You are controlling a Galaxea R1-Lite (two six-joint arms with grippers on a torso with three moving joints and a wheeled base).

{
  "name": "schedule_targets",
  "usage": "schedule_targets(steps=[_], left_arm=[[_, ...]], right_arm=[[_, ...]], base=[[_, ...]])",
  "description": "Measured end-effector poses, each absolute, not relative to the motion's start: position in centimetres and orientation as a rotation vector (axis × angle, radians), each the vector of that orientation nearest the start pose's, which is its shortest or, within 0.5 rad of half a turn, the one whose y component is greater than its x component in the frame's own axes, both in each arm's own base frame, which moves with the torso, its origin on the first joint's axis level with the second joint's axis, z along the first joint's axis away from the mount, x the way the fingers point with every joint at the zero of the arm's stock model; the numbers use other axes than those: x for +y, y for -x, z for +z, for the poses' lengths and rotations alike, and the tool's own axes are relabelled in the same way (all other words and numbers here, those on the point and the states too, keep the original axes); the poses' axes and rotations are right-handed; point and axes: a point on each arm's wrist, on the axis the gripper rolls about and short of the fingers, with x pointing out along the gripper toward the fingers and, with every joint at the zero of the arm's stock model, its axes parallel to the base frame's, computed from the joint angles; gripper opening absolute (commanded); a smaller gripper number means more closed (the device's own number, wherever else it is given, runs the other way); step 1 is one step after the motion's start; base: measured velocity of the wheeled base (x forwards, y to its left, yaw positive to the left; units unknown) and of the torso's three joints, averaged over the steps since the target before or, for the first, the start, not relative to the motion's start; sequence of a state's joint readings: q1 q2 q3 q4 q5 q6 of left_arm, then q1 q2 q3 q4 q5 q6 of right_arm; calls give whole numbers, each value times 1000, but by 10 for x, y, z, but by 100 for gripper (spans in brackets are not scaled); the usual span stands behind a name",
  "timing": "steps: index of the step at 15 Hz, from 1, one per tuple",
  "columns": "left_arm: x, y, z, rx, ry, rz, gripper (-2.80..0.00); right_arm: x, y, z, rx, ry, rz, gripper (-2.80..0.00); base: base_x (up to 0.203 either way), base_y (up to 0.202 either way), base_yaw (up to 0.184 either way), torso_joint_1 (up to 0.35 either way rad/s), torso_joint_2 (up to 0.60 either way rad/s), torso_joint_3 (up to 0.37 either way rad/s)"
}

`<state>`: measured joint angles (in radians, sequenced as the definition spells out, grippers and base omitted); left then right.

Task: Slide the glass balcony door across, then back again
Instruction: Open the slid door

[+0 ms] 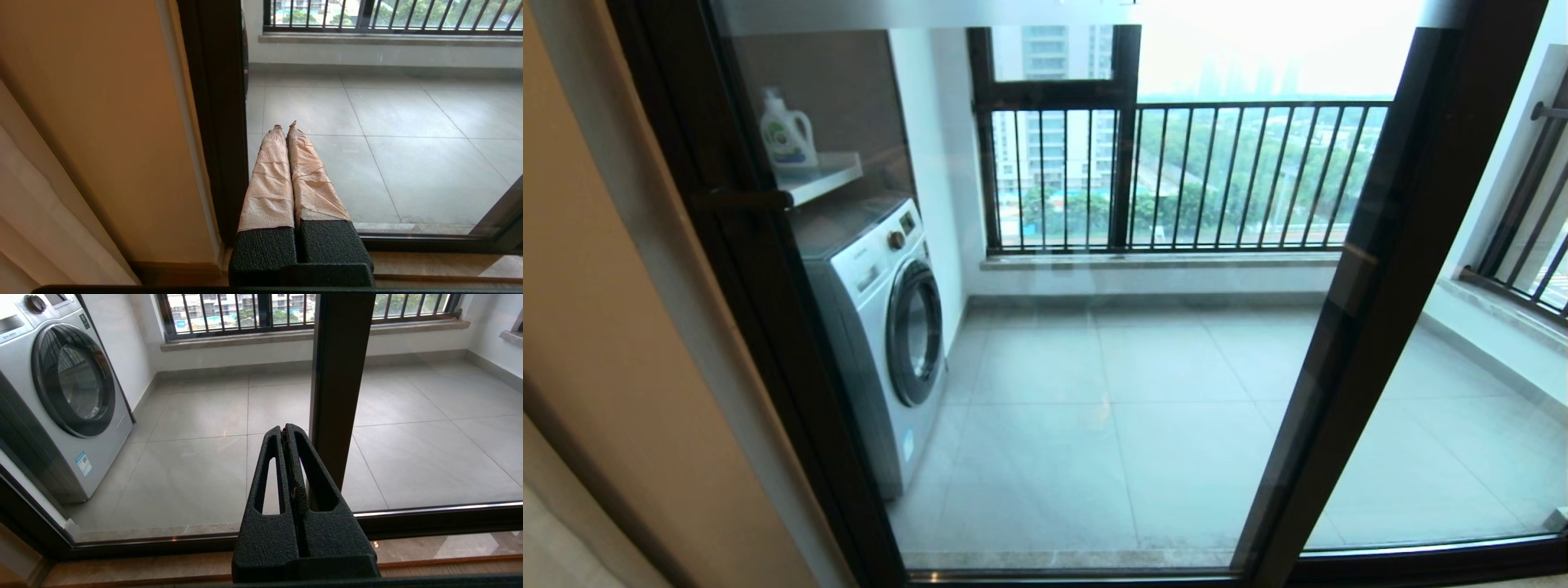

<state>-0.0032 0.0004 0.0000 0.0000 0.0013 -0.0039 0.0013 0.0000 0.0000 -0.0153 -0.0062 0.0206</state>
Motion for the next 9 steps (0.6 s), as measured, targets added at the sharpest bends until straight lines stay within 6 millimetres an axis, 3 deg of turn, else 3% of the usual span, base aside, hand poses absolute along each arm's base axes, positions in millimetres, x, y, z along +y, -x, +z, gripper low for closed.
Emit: schedule_targets(steps=[9], left_arm=[[0,23,75,0,5,-2,-280]], right_arm=[[0,23,79,-30,-26,-5,-280]], base=[[0,0,0,0,0,0]])
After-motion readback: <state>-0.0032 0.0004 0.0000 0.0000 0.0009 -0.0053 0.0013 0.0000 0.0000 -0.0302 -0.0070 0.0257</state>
